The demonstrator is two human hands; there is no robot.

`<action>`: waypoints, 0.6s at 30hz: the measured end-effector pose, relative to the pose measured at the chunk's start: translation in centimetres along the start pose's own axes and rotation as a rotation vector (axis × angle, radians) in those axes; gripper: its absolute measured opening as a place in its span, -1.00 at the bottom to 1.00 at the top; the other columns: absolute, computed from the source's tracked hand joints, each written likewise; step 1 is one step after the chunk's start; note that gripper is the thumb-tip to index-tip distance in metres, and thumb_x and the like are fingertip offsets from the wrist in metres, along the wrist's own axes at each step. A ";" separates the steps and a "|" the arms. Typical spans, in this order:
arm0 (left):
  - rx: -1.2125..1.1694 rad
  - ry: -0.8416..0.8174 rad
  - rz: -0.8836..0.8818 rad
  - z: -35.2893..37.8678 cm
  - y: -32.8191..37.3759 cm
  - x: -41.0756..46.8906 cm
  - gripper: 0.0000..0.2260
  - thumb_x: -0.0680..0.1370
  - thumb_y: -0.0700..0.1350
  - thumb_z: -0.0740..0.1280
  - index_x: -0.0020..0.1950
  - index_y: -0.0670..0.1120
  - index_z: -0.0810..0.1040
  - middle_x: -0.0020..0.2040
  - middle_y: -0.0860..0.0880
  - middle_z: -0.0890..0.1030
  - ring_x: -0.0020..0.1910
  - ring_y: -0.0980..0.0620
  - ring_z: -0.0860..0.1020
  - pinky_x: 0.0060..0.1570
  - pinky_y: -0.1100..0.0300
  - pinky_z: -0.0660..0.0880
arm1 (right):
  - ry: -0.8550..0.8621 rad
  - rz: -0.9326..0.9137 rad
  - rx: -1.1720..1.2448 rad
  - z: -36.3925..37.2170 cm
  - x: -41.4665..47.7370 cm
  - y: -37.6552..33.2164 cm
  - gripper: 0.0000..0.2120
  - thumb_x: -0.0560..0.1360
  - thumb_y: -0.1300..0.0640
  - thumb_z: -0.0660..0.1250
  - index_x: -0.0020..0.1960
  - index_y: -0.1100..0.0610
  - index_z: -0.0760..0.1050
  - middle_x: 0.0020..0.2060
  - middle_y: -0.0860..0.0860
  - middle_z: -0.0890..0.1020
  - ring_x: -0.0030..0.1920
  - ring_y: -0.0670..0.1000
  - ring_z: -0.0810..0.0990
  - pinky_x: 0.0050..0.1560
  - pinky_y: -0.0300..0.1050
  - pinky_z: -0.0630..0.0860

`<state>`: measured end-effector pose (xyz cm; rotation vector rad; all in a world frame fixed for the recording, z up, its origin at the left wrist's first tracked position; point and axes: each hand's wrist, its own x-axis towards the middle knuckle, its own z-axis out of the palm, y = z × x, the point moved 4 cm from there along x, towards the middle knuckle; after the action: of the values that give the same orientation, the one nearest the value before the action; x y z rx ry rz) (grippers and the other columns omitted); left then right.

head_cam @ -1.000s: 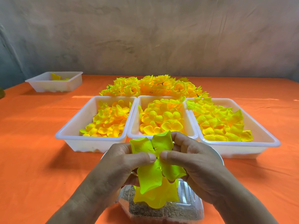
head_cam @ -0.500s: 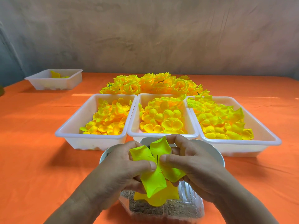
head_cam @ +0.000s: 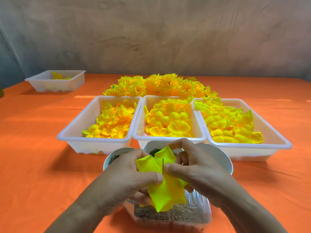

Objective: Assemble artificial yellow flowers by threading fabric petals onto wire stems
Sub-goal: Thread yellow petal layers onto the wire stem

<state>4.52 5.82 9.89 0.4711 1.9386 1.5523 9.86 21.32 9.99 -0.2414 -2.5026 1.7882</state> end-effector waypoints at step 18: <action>0.069 0.063 -0.008 -0.8 0.1 -0.2 -0.61 0.30 -0.02 0.47 0.06 -0.09 0.50 -0.29 -0.15 0.64 -0.39 -0.08 0.62 -0.37 0.09 0.56 | 0.049 -0.070 -0.120 -0.6 0.3 0.1 -0.69 0.37 -0.01 0.41 0.08 -0.15 0.45 -0.40 -0.17 0.52 -0.40 -0.19 0.45 -0.34 -0.21 0.38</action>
<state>4.09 5.12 10.13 0.4481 2.0449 1.5159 9.63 22.01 10.06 -0.1981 -2.5541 1.5893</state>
